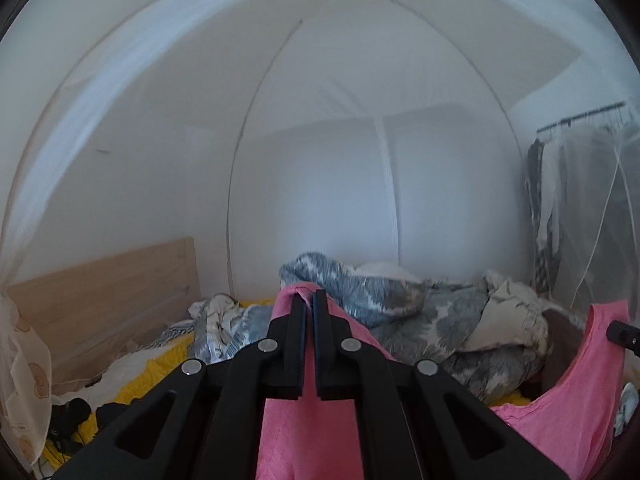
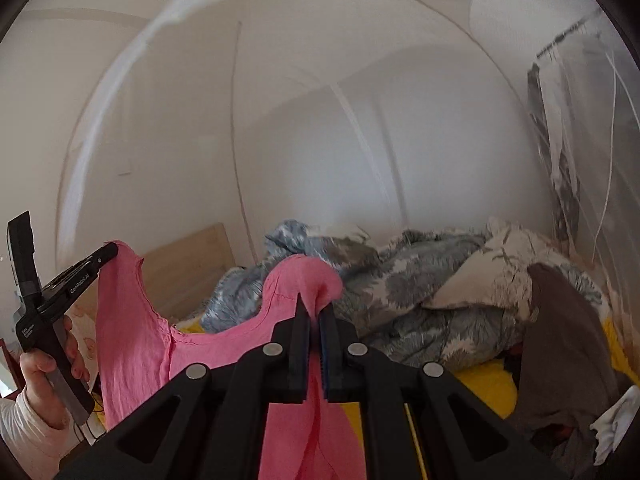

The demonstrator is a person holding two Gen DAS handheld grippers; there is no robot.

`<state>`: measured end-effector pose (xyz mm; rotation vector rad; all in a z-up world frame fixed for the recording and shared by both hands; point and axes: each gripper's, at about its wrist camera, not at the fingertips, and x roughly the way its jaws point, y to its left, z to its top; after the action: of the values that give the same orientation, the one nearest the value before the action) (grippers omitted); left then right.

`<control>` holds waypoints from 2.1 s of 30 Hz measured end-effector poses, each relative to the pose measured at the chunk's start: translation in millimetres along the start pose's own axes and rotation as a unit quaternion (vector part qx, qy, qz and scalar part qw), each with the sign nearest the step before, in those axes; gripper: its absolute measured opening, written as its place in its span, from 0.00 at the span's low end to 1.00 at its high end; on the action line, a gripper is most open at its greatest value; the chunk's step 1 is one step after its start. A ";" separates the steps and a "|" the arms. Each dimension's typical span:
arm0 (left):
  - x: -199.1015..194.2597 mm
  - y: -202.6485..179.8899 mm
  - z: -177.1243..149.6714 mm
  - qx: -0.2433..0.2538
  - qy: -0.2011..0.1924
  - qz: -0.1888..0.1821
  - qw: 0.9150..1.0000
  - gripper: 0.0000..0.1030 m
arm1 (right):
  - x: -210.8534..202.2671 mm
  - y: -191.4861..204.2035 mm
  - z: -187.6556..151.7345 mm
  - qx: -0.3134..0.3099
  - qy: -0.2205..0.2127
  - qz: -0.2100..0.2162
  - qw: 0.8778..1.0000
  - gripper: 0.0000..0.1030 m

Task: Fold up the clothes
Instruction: 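Lift the pink shirt high with both tools to hang it open, then lower the pink shirt onto the yellow blanket and open both tools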

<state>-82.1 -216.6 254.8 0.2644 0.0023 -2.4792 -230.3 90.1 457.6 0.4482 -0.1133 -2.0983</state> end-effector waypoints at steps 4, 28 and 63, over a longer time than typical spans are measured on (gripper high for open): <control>93.6 -28.5 -58.6 0.020 0.077 0.004 0.997 0.03 | 96.5 -44.8 -40.3 0.034 0.062 -0.027 0.997 0.04; 265.1 9.9 -211.8 0.023 0.426 -0.019 0.904 0.60 | 223.5 -139.6 -145.7 0.124 0.237 -0.115 0.957 0.53; 11.0 -115.3 -309.6 -0.080 0.481 -0.316 0.814 0.73 | -53.3 -10.3 -325.4 0.018 0.417 -0.025 0.908 0.57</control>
<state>-101.4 -111.0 -57.9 1.6343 0.8360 -2.6261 -96.2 171.1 167.3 1.3353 0.3653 -1.7846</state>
